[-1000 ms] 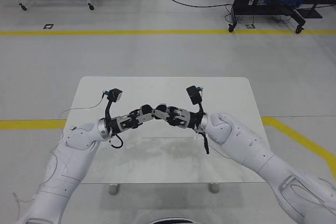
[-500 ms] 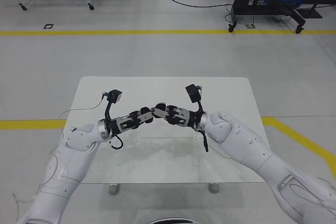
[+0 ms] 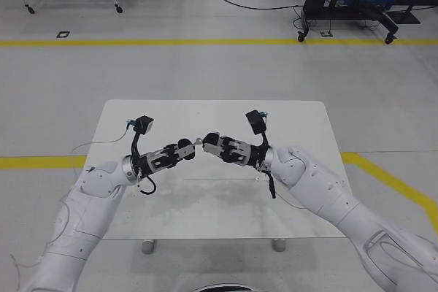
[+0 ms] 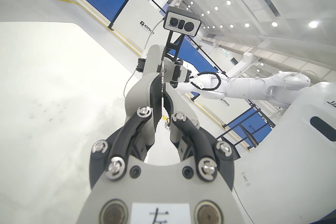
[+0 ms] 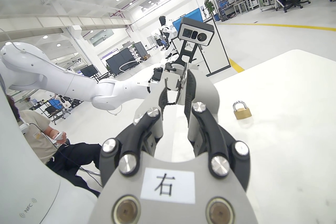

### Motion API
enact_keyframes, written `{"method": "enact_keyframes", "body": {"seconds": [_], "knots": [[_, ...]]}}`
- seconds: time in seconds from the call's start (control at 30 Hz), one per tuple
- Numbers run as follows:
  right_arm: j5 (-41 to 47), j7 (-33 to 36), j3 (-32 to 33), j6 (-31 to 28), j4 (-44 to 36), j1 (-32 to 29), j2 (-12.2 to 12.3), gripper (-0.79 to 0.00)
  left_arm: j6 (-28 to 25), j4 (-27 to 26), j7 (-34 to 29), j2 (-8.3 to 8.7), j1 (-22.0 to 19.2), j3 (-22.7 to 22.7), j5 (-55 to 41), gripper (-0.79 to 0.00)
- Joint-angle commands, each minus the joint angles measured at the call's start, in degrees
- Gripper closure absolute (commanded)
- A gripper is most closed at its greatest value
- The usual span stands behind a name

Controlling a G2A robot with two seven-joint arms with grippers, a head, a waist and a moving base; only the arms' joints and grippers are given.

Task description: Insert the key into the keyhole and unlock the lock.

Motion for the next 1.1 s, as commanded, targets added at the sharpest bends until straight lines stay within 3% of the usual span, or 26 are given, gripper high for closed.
{"method": "enact_keyframes", "body": {"seconds": [0.0,0.27,0.67,0.83,0.93,1.07], "knots": [[-0.40,0.33,0.80,0.01,-0.49,-0.57,0.47,-0.256,0.15,-0.56,-0.79,0.30,0.48,-0.59,-0.03,0.000],[0.39,5.67,1.39,0.01,-0.93,-1.03,1.60,-0.256,3.58,-2.53,-5.83,1.24,1.13,-0.67,-0.03,0.000],[4.28,11.01,-0.49,0.01,1.13,0.75,0.60,-0.222,3.71,-2.27,-5.20,1.33,0.39,1.41,2.61,0.000],[5.48,12.23,-1.04,0.01,2.03,1.42,-0.05,-0.166,3.77,-2.00,-4.51,1.42,0.05,1.76,3.77,0.000],[6.00,13.01,-1.32,0.01,2.45,1.71,-0.40,0.000,3.73,-2.16,-3.87,1.46,0.02,2.03,4.96,0.000],[6.77,13.97,-1.67,0.01,3.23,1.97,-0.86,0.000,3.64,-2.13,-3.33,1.55,-0.06,2.13,4.94,0.000]]}}
